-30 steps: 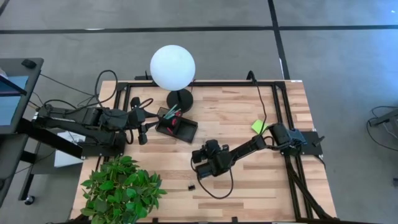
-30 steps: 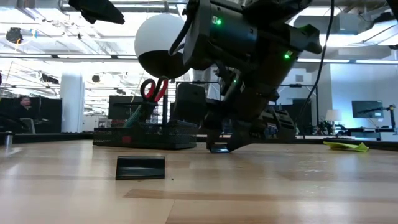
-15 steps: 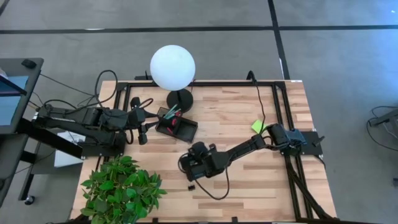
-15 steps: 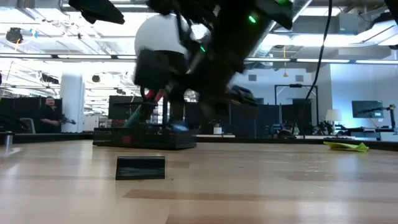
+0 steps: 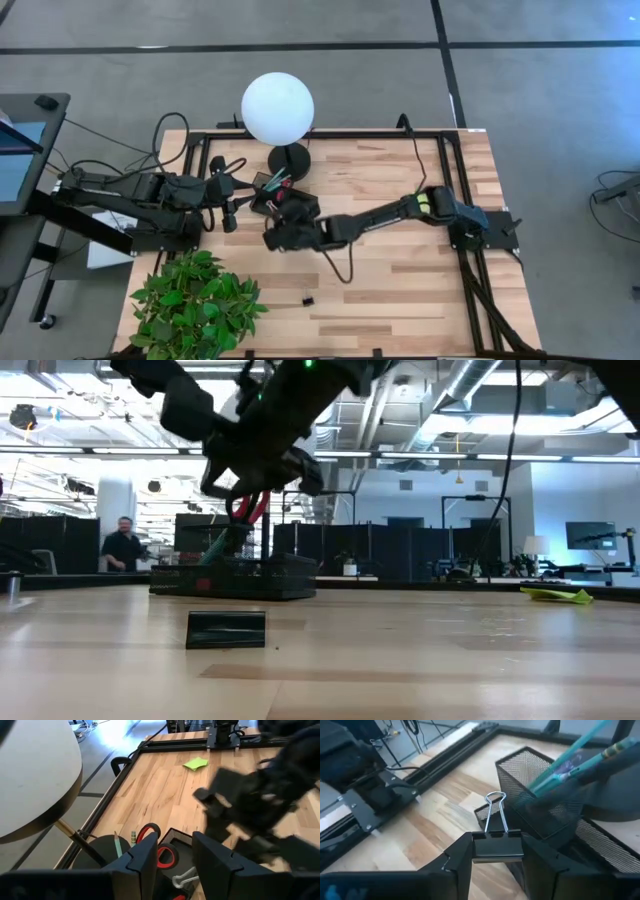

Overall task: Pick and place office supplies into organizer
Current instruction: Put the top black binder clip into the black desk organizer

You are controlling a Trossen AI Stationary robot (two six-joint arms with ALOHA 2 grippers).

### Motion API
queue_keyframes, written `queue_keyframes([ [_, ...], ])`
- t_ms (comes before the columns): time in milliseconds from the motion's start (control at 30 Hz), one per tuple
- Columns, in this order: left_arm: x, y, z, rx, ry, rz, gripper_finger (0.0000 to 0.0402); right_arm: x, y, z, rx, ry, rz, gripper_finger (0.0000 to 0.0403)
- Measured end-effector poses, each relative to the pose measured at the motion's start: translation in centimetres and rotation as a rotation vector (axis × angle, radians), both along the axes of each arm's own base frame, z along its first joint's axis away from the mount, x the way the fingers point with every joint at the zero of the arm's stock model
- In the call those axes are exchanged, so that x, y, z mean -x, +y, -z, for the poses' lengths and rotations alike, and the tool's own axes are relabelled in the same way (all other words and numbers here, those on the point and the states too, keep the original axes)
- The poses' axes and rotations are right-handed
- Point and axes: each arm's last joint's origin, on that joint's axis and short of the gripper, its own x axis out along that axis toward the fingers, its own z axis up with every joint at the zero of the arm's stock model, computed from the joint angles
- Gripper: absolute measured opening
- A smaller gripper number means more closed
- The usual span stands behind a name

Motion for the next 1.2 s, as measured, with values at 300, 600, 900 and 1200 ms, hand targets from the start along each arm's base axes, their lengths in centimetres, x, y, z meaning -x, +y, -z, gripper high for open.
queue_keyframes([
  [300,0.0,0.0,0.0,0.004,0.000,-0.002,0.0118,-1.1,-2.3,1.6,-0.087,-0.012,-0.031,0.0146],
  [600,0.0,0.0,0.0,0.007,-0.002,-0.003,0.0118,-1.5,-4.1,2.9,-0.088,0.012,-0.009,0.0148],
  [900,0.0,0.0,0.0,0.007,-0.002,-0.003,0.0118,-1.8,-7.0,3.1,-0.137,0.023,-0.034,0.0142],
  [1200,0.0,0.0,0.0,0.004,-0.002,-0.002,0.0118,-1.8,-7.4,3.0,-0.100,0.053,-0.087,0.0195],
])
